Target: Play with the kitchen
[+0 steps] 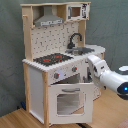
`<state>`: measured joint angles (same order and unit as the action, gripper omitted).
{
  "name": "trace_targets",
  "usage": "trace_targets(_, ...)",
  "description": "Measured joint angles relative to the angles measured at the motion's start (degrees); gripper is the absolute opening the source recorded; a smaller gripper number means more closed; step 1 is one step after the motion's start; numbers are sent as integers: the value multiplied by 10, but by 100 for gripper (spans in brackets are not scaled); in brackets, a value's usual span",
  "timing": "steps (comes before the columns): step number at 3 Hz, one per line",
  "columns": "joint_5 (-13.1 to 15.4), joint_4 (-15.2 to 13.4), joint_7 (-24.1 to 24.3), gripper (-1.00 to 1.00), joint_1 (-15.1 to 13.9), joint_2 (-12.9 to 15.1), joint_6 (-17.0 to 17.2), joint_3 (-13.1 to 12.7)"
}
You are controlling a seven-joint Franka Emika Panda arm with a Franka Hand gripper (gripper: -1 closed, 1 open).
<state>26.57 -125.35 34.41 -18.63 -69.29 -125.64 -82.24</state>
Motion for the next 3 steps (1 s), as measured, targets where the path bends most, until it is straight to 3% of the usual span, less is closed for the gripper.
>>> trace_targets(3,-3,-4,-189,100,13,0,22,48)
